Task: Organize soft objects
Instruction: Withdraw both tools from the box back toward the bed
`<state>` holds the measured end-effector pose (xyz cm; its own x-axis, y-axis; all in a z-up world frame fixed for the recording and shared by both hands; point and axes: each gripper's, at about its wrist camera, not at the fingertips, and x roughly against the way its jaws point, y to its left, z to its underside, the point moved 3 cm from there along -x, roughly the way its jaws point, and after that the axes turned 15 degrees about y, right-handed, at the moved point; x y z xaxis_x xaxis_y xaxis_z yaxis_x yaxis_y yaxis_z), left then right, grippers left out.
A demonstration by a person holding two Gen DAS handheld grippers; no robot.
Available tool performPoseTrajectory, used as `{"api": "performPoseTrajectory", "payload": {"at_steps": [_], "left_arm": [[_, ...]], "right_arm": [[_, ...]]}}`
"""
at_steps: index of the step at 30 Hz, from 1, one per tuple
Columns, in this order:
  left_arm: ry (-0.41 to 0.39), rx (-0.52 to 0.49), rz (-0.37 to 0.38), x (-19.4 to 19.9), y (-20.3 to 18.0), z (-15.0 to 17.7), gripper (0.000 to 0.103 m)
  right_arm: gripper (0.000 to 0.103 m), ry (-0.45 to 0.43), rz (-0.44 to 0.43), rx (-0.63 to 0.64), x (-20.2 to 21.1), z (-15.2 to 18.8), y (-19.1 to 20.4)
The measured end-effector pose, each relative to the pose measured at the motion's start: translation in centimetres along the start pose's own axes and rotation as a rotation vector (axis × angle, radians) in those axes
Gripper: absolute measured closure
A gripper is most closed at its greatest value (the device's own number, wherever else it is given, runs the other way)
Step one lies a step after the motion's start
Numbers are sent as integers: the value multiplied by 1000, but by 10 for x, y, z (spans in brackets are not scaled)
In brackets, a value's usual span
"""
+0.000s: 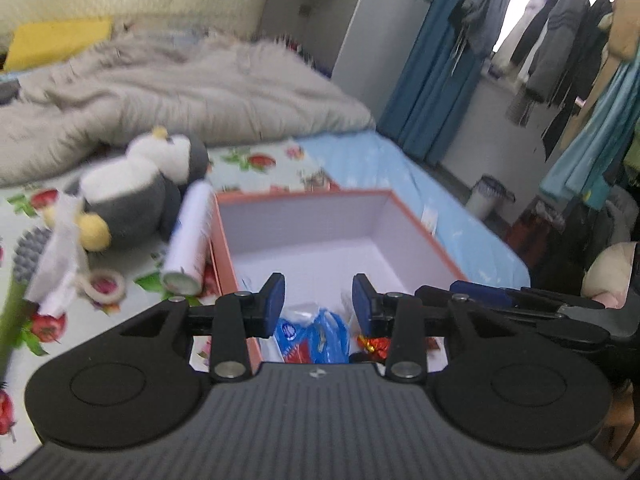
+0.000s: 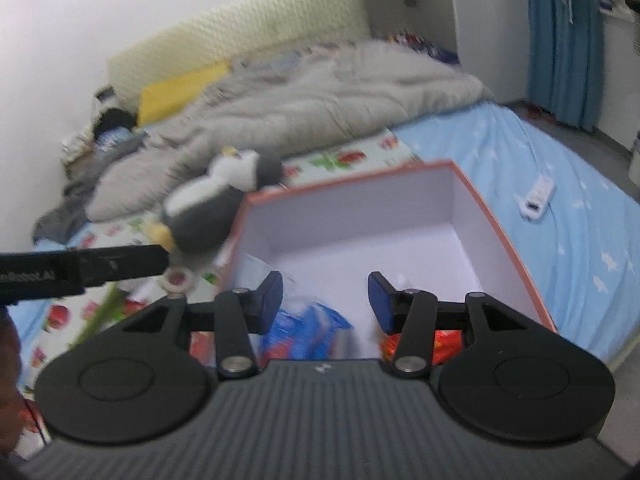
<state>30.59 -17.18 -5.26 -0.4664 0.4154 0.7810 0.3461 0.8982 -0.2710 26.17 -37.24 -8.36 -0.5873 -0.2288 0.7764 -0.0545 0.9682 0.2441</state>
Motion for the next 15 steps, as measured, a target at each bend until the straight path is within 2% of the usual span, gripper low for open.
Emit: {"api": "performPoseTrajectory", "payload": {"at_steps": [3,10,13,15], "left_arm": [[-44,-1,-13,29,0,7,60],[-100,50,-37,74,17,28,59],[-122,71,-69,87,27,42,53],[-135,85,-100,93,36,51,53]], "right_arm": [[53,-43,-28,20,18,1,18],[53,-62,-79,58,34,9,53],[53,-76,-86,83,35,15,64],[53,-73,-87,89,33,18,71]]}}
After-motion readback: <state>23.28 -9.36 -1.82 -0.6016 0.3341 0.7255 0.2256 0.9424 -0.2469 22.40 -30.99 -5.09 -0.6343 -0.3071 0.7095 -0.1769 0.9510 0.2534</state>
